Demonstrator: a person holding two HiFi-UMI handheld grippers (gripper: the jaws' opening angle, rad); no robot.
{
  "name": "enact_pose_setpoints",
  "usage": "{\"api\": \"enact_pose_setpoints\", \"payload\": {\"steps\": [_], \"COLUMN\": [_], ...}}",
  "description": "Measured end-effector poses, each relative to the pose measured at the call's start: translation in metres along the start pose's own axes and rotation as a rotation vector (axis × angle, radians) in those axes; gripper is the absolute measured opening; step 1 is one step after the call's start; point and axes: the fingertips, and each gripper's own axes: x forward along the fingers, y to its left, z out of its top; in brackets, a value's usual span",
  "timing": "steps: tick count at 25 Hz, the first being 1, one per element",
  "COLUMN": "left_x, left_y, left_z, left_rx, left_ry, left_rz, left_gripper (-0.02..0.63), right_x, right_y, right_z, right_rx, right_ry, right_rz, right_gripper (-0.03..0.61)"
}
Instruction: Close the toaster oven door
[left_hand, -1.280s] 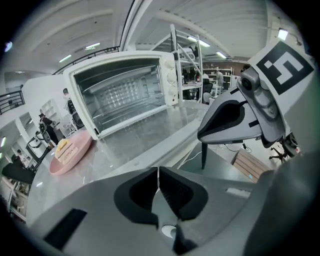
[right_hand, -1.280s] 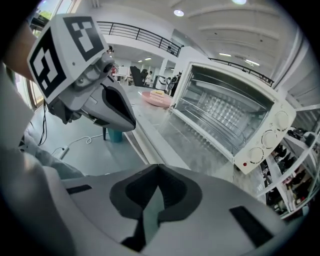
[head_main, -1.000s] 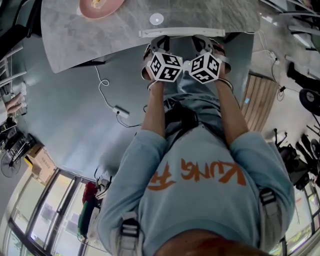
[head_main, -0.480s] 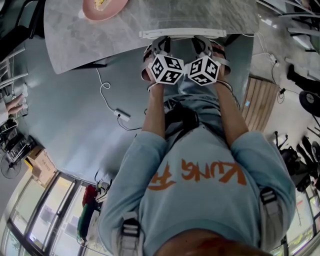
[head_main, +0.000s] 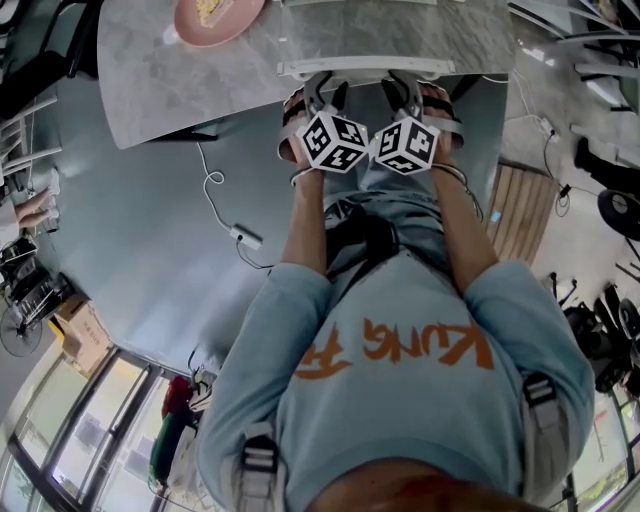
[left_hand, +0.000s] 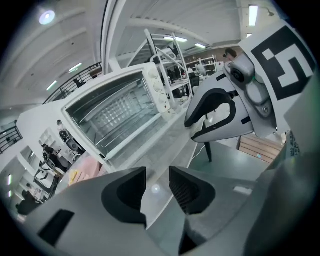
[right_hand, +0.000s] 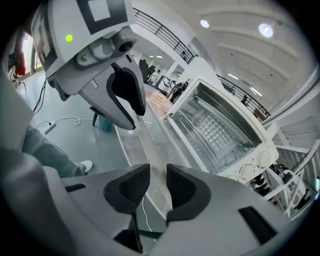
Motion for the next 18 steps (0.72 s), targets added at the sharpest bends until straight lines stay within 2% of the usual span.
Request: {"api": "enact_pose_setpoints", "payload": {"steps": [13, 18], "left_x": [-0.009, -0.015], "left_y": [0.016, 0.024], "left_z": [0.023, 0.037], "left_rx": [0.124, 0.164], "left_ry": [-0.005, -0.007], "left_rz": [0.058, 0.083], "left_gripper": [0.129, 0.127], "right_x": [-0.007, -0.011], "right_y": [-0.025, -0.038], "right_z": [0.015, 0.025], "right_rx": [-0.100, -0.090], "right_ry": [-0.024, -0.030], "right_rz": [-0.049, -0.047], "right_gripper": [0.117, 0.114]}}
